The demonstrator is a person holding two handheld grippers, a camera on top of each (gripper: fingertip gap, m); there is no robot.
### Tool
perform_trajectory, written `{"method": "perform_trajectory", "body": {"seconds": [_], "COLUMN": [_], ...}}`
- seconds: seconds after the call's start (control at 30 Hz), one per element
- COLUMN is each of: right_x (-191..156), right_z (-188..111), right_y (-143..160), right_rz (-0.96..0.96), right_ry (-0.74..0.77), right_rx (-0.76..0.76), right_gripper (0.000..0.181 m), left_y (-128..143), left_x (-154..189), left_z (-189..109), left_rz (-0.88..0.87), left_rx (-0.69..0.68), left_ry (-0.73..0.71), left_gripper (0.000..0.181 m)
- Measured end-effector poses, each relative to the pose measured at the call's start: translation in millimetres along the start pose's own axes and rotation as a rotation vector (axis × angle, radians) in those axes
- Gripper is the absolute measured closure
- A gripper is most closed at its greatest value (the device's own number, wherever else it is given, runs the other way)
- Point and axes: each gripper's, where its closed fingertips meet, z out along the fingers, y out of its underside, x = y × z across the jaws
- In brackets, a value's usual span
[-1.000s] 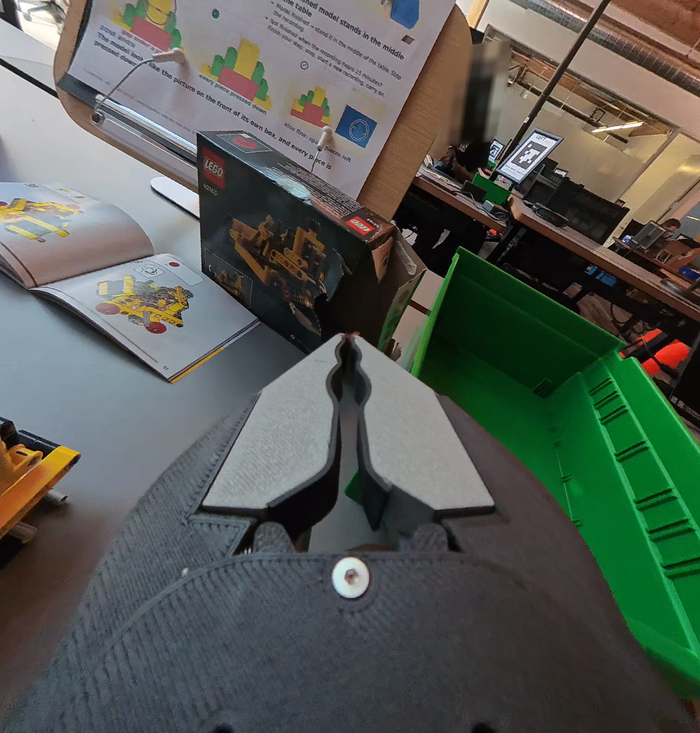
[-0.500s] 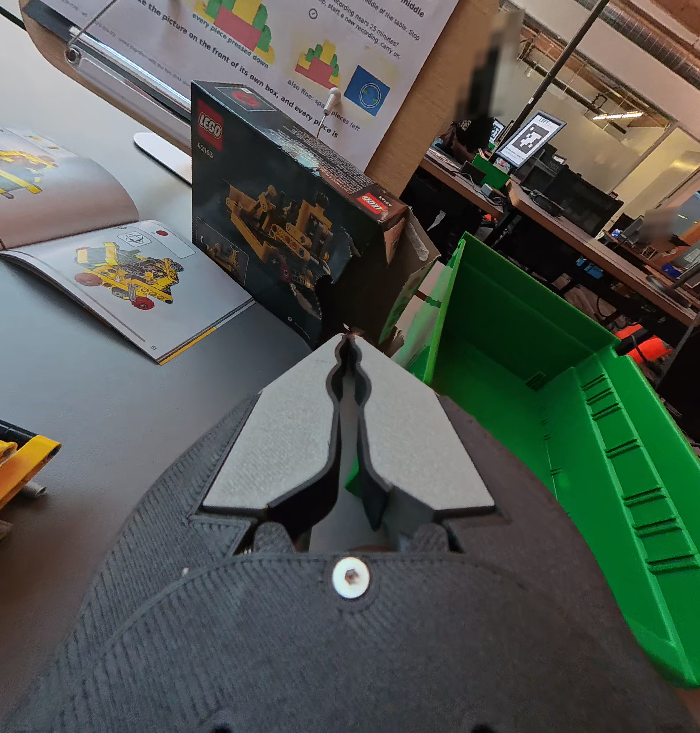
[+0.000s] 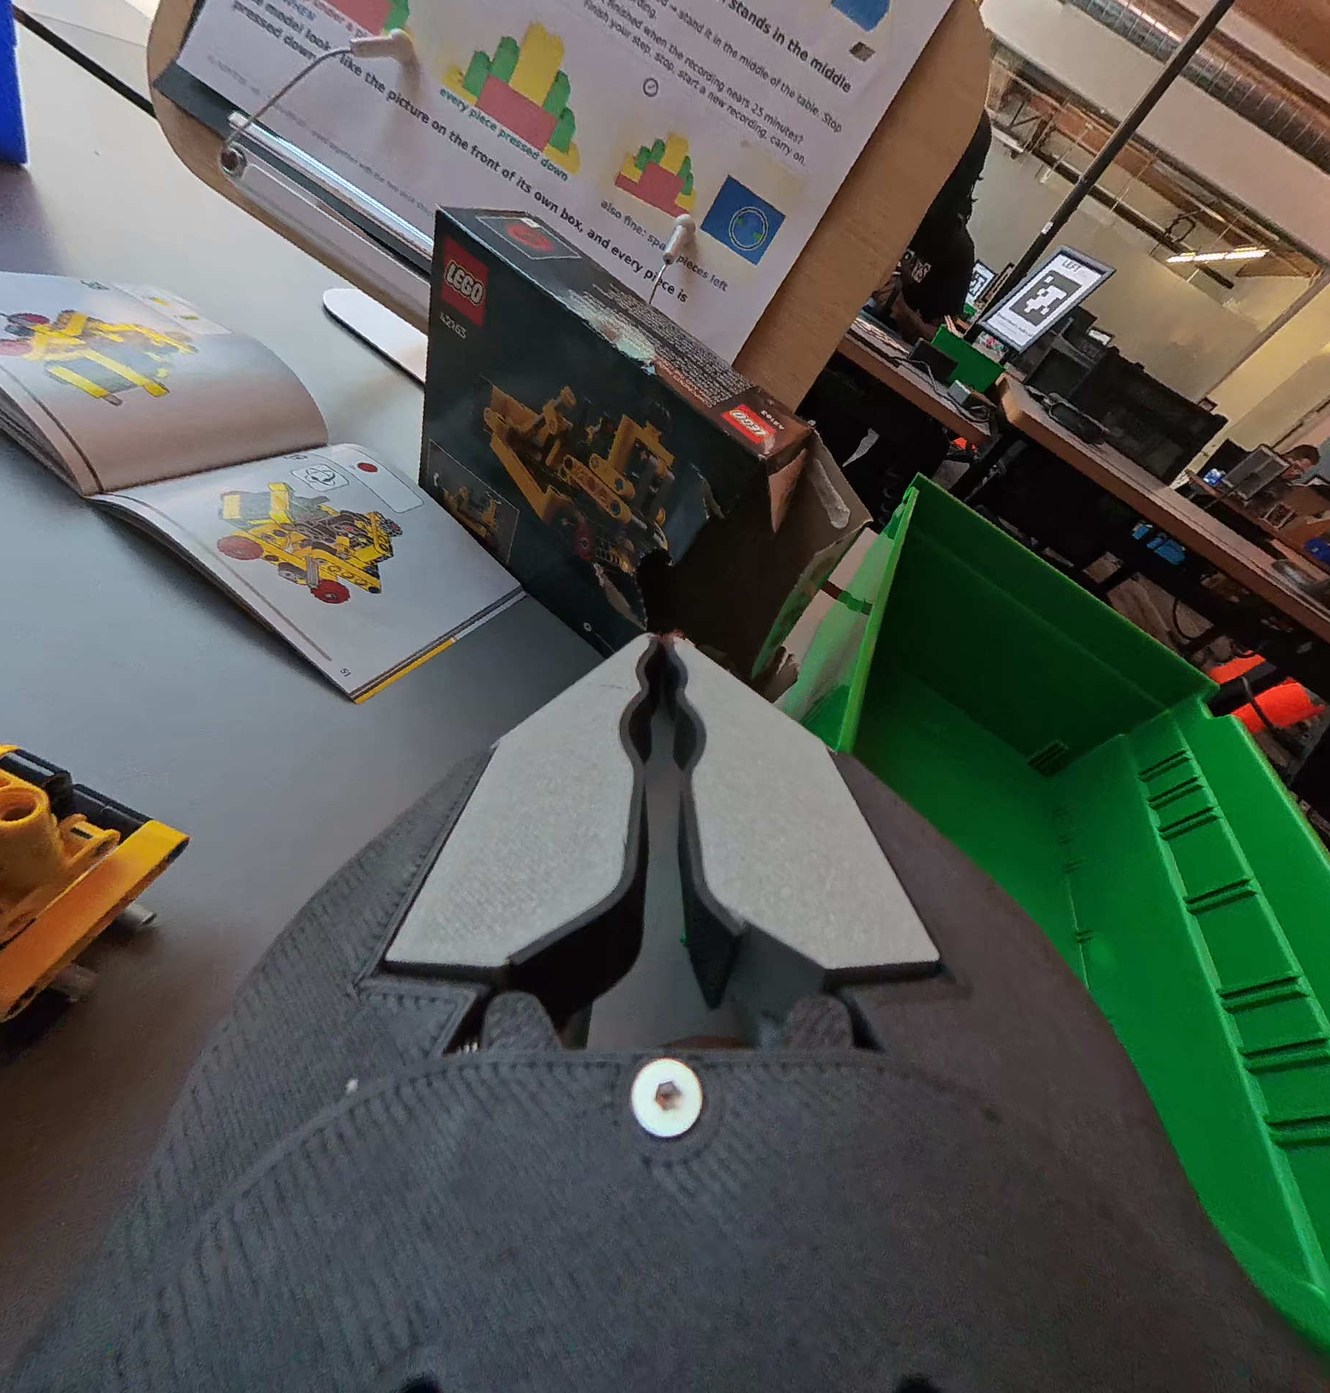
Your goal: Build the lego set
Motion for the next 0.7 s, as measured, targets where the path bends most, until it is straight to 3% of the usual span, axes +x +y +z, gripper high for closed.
{"method": "perform_trajectory", "body": {"seconds": [0.7], "right_x": [-15.6], "right_z": [5.8], "right_y": [-0.5], "right_rz": [-0.008], "right_ry": [-0.083], "right_rx": [-0.007], "right_gripper": [0.181], "left_y": [7.0], "left_x": [-0.1], "left_z": [5.7], "left_rz": [0.018], "left_rx": [-0.030], "left_ry": [-0.007], "left_gripper": [0.181]}}
